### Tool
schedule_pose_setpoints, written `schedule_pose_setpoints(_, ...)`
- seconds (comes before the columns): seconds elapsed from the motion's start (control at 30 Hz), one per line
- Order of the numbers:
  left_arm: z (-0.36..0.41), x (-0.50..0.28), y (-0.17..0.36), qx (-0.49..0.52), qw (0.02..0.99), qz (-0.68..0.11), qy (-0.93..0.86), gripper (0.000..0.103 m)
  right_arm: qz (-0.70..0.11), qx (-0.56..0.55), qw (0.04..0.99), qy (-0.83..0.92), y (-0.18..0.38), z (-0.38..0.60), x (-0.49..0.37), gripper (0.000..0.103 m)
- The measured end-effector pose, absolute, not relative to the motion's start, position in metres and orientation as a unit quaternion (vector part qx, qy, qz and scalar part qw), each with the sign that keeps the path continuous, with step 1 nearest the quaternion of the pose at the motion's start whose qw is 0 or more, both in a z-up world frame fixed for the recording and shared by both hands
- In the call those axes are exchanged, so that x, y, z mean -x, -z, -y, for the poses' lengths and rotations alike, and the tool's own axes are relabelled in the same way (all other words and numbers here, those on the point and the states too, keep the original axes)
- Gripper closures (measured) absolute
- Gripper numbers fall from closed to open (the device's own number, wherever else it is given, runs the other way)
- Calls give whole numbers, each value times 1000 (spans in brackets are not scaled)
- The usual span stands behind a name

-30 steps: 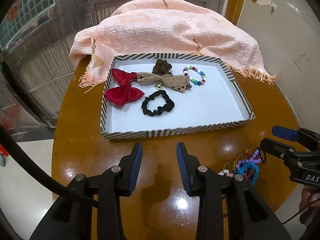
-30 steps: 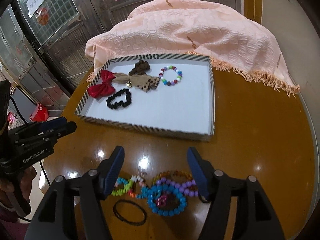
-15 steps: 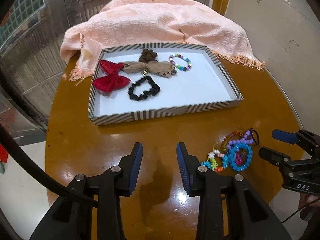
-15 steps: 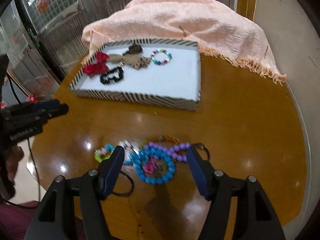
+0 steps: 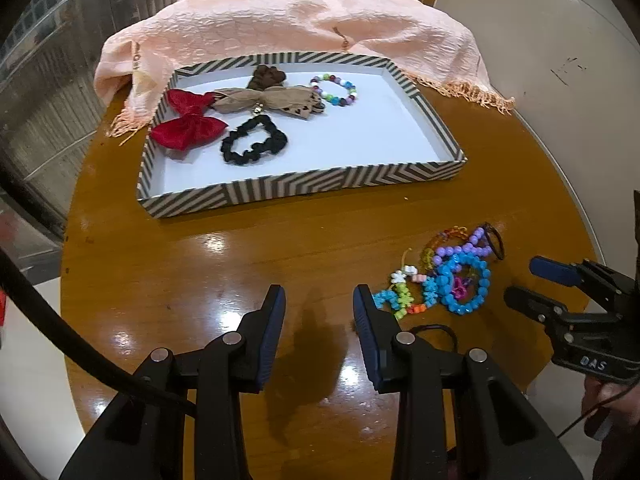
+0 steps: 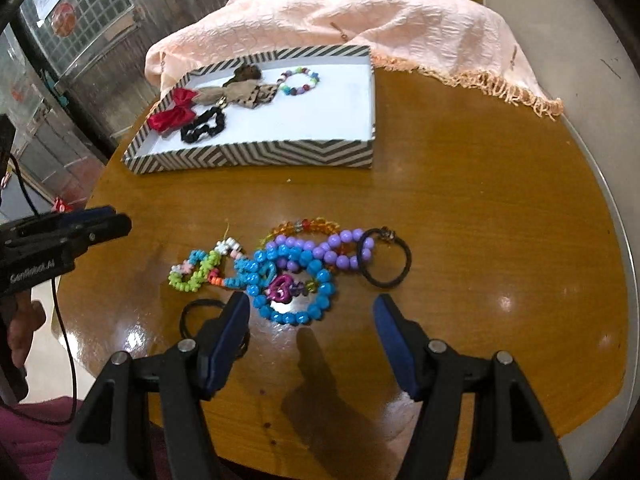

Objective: Organize jewelry
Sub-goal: 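Move both tools back toward the remaining bead bracelets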

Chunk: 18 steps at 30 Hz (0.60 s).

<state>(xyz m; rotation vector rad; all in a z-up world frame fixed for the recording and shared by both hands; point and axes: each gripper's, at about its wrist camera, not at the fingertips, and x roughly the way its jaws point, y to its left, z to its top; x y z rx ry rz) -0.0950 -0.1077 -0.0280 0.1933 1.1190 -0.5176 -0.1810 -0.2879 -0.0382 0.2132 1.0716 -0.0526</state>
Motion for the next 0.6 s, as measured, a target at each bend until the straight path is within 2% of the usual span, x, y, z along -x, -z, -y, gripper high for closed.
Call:
schedule_pose_setpoints(0.07, 110, 97, 29, -91, 810, -525, 246, 84, -514, -110, 851, 23, 43, 290, 180, 45)
schedule_pose_setpoints(0.17, 111, 99, 30, -95, 808, -526, 247, 84, -522, -109, 846, 20, 51, 288, 180, 51)
schedule_pose_setpoints(0.6, 113, 96, 37, -90, 803, -534, 247, 84, -525, -109, 844, 14, 55, 283, 172, 51)
